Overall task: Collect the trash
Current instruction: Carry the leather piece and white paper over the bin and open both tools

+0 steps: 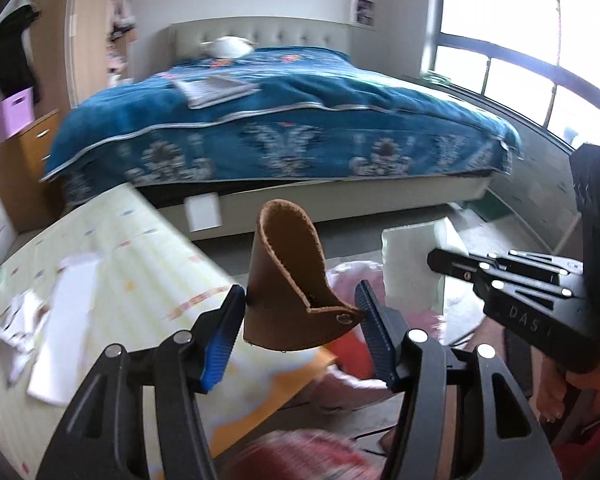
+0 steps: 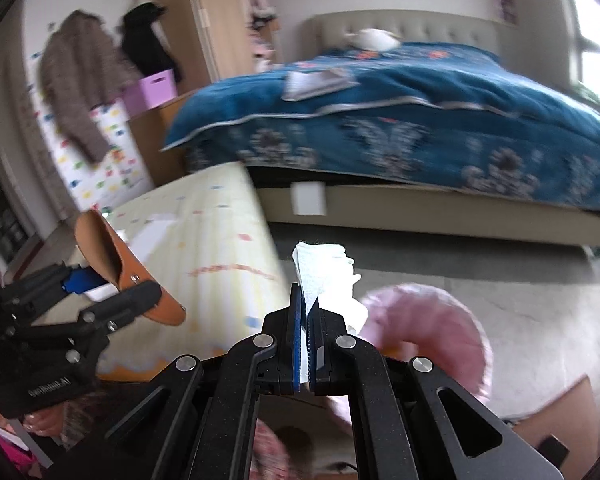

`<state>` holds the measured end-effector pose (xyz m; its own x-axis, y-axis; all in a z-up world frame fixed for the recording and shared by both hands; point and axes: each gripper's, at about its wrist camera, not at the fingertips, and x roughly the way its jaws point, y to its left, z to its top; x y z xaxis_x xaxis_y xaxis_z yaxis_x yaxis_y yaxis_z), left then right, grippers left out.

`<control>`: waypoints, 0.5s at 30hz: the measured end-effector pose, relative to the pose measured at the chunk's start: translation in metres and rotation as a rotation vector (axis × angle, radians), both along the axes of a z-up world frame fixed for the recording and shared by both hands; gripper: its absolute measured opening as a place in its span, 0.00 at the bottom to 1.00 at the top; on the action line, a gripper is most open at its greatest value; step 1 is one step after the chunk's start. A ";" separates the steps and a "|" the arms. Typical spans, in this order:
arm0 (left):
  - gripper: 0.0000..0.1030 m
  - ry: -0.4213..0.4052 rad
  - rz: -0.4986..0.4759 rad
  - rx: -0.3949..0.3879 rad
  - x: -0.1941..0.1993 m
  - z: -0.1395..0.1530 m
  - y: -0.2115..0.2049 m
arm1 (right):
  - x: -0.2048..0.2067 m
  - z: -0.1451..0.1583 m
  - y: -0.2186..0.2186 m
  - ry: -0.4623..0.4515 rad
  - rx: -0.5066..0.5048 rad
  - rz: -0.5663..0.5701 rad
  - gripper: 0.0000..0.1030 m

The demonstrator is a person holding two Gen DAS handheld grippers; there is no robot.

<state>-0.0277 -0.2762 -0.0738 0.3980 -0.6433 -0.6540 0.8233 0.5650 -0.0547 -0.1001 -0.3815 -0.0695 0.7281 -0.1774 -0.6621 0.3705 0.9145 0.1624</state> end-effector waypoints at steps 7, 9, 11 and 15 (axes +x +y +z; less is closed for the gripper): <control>0.54 0.038 -0.105 0.006 -0.011 -0.010 -0.071 | -0.033 -0.014 -0.053 0.022 0.028 -0.105 0.02; 0.53 0.043 -0.120 0.008 -0.011 -0.012 -0.086 | -0.040 -0.020 -0.069 0.027 0.037 -0.120 0.02; 0.53 0.053 -0.128 0.005 -0.011 -0.013 -0.098 | -0.043 -0.025 -0.084 0.032 0.043 -0.129 0.02; 0.64 0.060 -0.134 -0.005 -0.004 -0.011 -0.115 | -0.038 -0.034 -0.098 0.040 0.059 -0.130 0.03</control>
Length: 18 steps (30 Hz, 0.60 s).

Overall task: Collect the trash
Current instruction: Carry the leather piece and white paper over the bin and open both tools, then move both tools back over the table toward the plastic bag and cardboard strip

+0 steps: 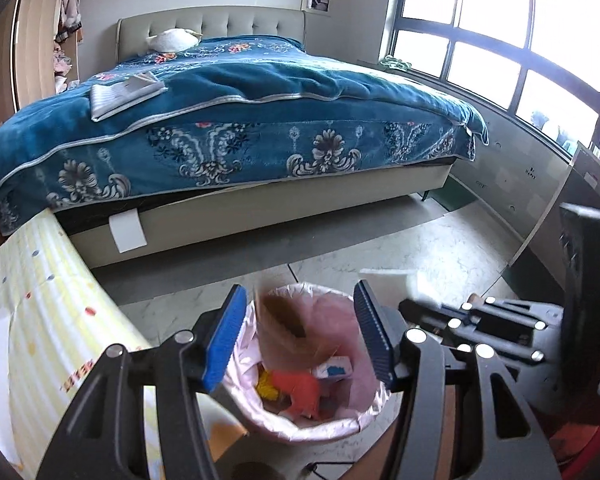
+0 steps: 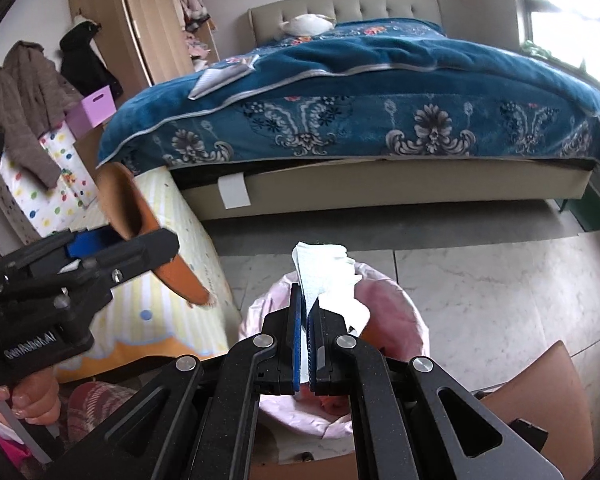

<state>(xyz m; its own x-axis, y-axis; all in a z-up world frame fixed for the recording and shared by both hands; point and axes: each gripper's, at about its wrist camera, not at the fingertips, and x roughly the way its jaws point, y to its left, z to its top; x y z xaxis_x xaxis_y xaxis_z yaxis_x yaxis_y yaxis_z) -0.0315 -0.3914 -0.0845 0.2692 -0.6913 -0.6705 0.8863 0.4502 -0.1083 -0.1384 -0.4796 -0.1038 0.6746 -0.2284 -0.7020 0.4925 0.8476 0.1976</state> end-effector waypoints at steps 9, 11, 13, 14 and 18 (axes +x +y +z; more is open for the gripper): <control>0.75 -0.006 0.080 0.007 0.018 -0.001 0.019 | -0.001 -0.012 -0.008 0.042 0.026 -0.039 0.32; 0.75 -0.005 0.105 0.009 0.021 -0.001 0.030 | -0.002 -0.008 -0.002 0.036 0.022 -0.041 0.32; 0.75 -0.010 0.128 0.005 0.023 0.001 0.043 | -0.004 -0.007 0.001 0.028 0.017 -0.038 0.32; 0.75 -0.015 0.138 0.003 0.022 0.003 0.049 | -0.004 -0.009 0.001 0.027 0.016 -0.039 0.32; 0.75 -0.052 0.188 -0.006 0.019 0.012 0.082 | -0.001 -0.003 0.019 0.012 -0.006 -0.009 0.32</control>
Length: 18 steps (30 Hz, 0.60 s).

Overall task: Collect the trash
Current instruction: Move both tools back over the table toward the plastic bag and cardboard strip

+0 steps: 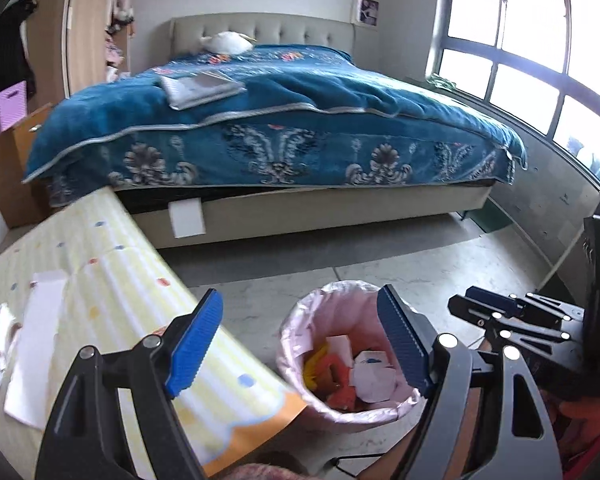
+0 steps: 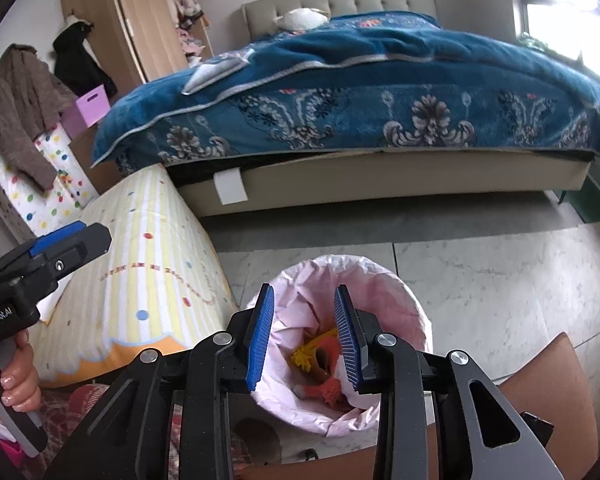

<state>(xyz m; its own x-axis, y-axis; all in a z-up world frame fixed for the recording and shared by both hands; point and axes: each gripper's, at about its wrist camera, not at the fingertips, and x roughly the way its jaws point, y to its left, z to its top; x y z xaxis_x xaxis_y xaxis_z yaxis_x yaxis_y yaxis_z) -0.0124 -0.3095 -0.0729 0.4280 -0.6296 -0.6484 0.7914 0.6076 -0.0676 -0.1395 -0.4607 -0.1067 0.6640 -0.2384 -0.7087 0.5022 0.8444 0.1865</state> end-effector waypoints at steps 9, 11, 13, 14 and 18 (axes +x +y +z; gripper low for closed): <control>0.75 -0.078 0.137 0.031 -0.002 0.010 0.081 | 0.032 0.015 0.053 0.016 -0.013 0.134 0.34; 0.75 -0.081 0.174 0.038 0.001 0.010 0.100 | 0.038 0.018 0.063 0.016 -0.019 0.156 0.34; 0.75 -0.085 0.222 0.049 0.006 0.009 0.122 | 0.049 0.021 0.080 0.019 -0.032 0.202 0.36; 0.75 -0.085 0.242 0.052 0.009 0.008 0.132 | 0.054 0.021 0.088 0.021 -0.037 0.217 0.37; 0.75 -0.079 0.350 0.075 0.025 0.004 0.175 | 0.085 0.024 0.128 0.029 -0.061 0.323 0.39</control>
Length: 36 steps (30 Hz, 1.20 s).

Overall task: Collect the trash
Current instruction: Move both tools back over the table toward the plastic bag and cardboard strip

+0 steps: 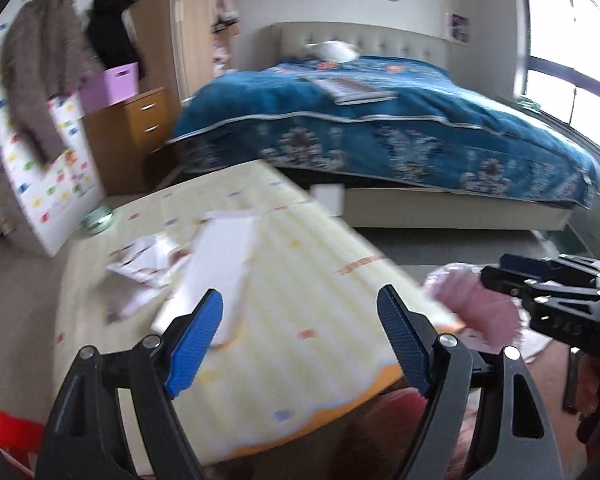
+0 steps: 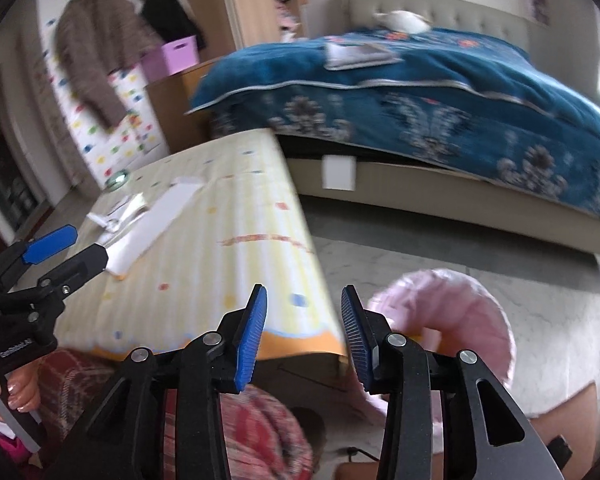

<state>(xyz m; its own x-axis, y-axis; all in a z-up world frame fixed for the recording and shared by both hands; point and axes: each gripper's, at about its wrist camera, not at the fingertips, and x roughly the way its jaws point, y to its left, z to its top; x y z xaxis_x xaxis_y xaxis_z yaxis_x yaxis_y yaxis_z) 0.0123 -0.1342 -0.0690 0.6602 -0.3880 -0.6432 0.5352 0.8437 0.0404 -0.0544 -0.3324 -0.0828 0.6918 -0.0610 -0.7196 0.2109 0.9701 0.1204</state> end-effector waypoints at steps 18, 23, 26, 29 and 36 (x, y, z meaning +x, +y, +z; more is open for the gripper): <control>0.79 0.037 0.399 0.024 0.058 -0.024 0.158 | 0.118 -0.020 0.145 0.087 -0.065 0.319 0.47; 0.79 0.054 0.414 0.031 0.070 -0.032 0.166 | 0.146 -0.038 0.175 0.138 -0.071 0.359 0.47; 0.79 0.063 0.423 0.027 0.078 -0.034 0.170 | 0.159 -0.044 0.189 0.138 -0.081 0.383 0.56; 0.79 0.067 0.428 0.026 0.085 -0.035 0.171 | 0.173 -0.049 0.203 0.130 -0.096 0.388 0.66; 0.79 0.080 0.432 0.020 0.093 -0.038 0.174 | 0.203 -0.058 0.223 0.136 -0.124 0.373 0.68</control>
